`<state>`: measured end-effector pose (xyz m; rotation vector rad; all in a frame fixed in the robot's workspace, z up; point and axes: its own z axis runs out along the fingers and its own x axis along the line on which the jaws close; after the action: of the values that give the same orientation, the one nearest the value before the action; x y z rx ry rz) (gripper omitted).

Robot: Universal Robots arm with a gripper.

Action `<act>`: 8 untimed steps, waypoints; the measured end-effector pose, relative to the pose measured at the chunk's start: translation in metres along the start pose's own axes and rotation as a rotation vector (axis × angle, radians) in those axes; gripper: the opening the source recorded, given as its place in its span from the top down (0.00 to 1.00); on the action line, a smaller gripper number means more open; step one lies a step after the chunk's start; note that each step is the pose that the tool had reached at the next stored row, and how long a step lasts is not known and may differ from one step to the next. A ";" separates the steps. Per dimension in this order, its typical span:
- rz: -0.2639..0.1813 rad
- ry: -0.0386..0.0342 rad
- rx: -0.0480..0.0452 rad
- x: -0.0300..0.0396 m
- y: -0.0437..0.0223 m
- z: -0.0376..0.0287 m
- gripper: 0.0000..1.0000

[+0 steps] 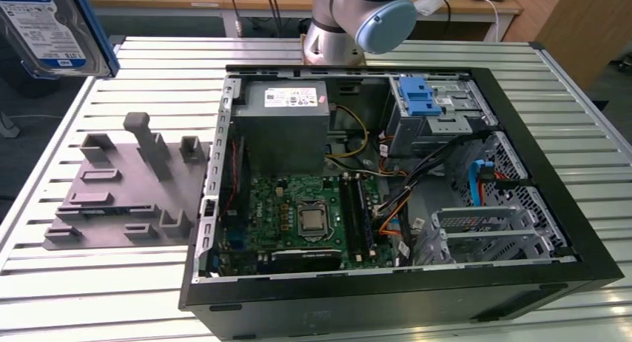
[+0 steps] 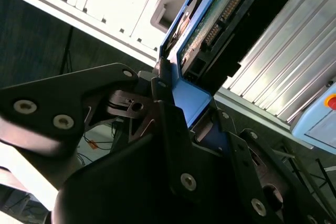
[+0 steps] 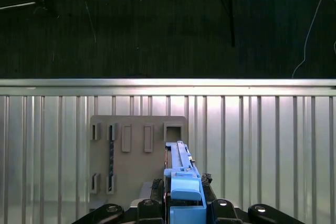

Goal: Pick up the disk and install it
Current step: 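Pick up the disk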

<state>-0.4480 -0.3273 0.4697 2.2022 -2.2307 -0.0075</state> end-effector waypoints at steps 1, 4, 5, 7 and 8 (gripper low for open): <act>0.000 0.0000 0.0000 0.0000 0.0000 -0.0012 0.64; 0.000 0.0001 0.0000 0.0000 0.0000 -0.0047 0.64; 0.000 0.0000 -0.0001 0.0000 0.0001 -0.0059 0.64; 0.000 0.0000 0.0000 0.0000 0.0001 -0.0081 0.64; 0.000 0.0000 0.0001 0.0000 0.0001 -0.0092 0.64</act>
<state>-0.4480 -0.3273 0.4789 2.2023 -2.2307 -0.0074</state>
